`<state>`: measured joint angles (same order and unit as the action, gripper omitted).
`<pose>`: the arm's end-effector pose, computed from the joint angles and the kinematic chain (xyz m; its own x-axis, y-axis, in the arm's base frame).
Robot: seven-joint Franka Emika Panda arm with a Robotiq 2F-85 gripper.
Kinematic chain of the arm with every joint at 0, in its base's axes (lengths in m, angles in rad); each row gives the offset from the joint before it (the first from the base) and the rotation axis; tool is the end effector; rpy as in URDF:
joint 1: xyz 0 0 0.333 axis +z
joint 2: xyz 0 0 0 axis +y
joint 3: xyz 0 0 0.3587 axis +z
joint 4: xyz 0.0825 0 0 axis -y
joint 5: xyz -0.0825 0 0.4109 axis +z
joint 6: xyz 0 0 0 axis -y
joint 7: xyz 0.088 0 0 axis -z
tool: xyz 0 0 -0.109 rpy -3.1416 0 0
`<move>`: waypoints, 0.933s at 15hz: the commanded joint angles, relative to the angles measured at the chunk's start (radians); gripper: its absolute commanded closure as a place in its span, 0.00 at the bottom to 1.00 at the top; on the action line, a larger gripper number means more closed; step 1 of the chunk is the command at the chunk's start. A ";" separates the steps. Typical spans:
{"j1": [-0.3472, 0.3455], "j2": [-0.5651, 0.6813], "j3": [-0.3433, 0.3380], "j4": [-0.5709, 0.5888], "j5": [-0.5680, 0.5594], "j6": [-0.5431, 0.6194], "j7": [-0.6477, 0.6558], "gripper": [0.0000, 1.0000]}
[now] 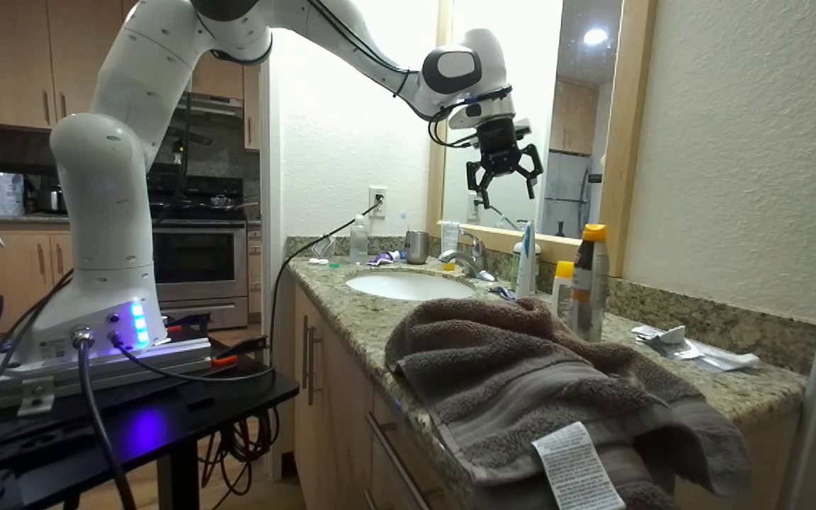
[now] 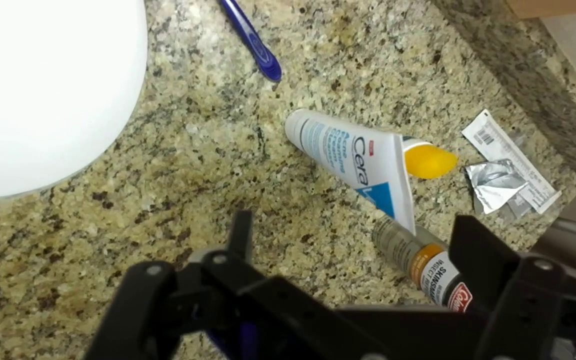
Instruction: Pick up the toothpaste from the countertop and move it forward
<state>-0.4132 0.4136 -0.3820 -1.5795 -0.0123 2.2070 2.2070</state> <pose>0.5429 -0.4946 0.4656 -0.9811 -0.1934 -0.0099 -0.1827 0.9411 -0.2844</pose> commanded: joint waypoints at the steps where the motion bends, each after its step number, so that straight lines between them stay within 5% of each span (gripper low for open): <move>1: -0.045 0.131 -0.004 0.157 0.075 -0.027 -0.013 0.00; 5: -0.073 0.236 -0.007 0.258 0.078 -0.058 0.000 0.00; 6: -0.051 0.179 -0.013 0.181 0.058 -0.015 -0.002 0.00; 14: -0.052 0.259 -0.028 0.246 0.025 -0.052 0.014 0.00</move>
<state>-0.4754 0.6438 -0.3870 -1.3615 0.0271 2.1859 2.2123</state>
